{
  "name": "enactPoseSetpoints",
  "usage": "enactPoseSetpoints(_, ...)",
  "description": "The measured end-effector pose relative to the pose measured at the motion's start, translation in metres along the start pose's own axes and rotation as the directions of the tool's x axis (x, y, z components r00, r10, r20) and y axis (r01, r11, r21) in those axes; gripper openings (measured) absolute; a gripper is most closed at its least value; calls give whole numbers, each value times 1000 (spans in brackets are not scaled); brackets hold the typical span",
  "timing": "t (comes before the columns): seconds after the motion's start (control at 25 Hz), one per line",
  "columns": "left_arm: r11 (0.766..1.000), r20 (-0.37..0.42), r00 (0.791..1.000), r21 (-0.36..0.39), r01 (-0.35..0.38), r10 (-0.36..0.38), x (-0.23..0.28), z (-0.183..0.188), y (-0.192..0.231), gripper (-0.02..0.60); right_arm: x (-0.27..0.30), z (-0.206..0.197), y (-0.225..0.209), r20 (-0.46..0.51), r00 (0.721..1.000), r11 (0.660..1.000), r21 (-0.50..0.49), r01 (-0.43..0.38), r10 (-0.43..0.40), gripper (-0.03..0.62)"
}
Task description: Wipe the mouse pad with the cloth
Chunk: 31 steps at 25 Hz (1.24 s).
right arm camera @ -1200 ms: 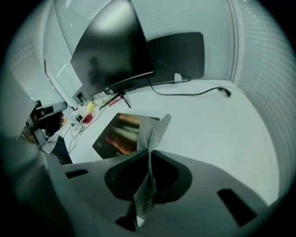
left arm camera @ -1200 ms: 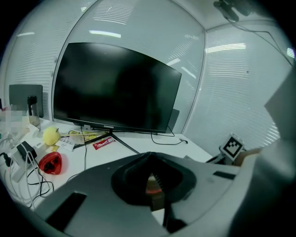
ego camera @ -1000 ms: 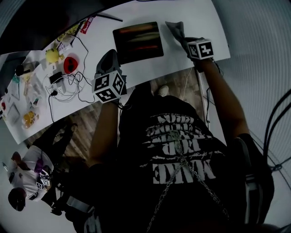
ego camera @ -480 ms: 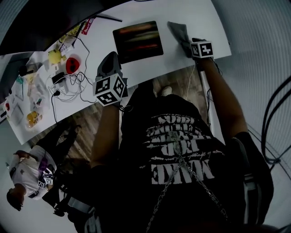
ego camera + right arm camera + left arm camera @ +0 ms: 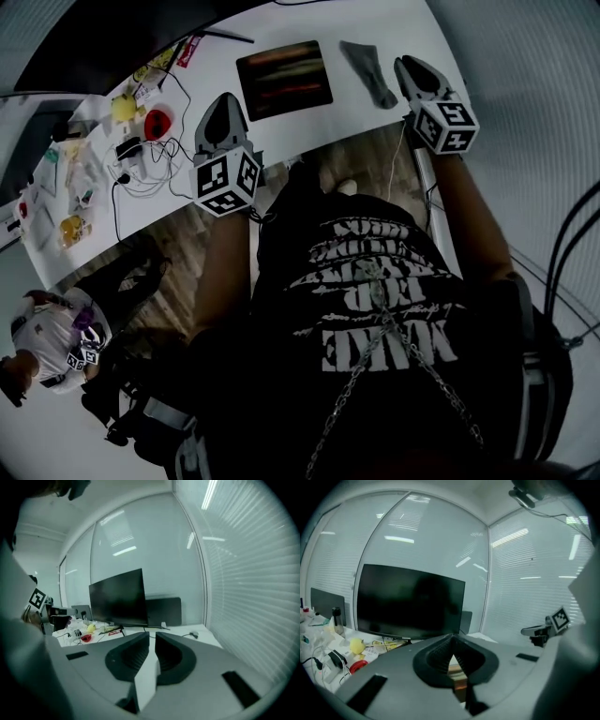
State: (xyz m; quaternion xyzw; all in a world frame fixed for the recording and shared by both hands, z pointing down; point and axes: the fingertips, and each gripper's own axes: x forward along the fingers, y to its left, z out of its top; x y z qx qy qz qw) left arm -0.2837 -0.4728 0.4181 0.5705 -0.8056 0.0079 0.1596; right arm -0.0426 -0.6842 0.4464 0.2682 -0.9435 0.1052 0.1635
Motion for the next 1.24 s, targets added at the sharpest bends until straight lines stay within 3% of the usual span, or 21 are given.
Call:
enactPoseSetpoints(0.12, 999, 57, 998, 28, -19, 18, -14, 12, -9, 6, -25, 30, 19, 109, 994, 999, -45, 11, -6, 3)
enactPoseSetpoints(0.28, 1000, 71, 997, 19, -25, 24, -26, 8, -17, 6, -35, 34, 37, 159, 987, 995, -102, -14, 30, 0)
enactPoseSetpoints(0.68, 998, 75, 995, -14, -60, 61, -52, 1, -22, 6, -43, 36, 60, 154, 981, 987, -119, -104, 122, 0)
enactPoseSetpoints(1.24, 996, 84, 993, -47, -82, 86, -78, -11, -24, 6, -60, 12, 70, 105, 984, 985, -117, -131, 143, 0)
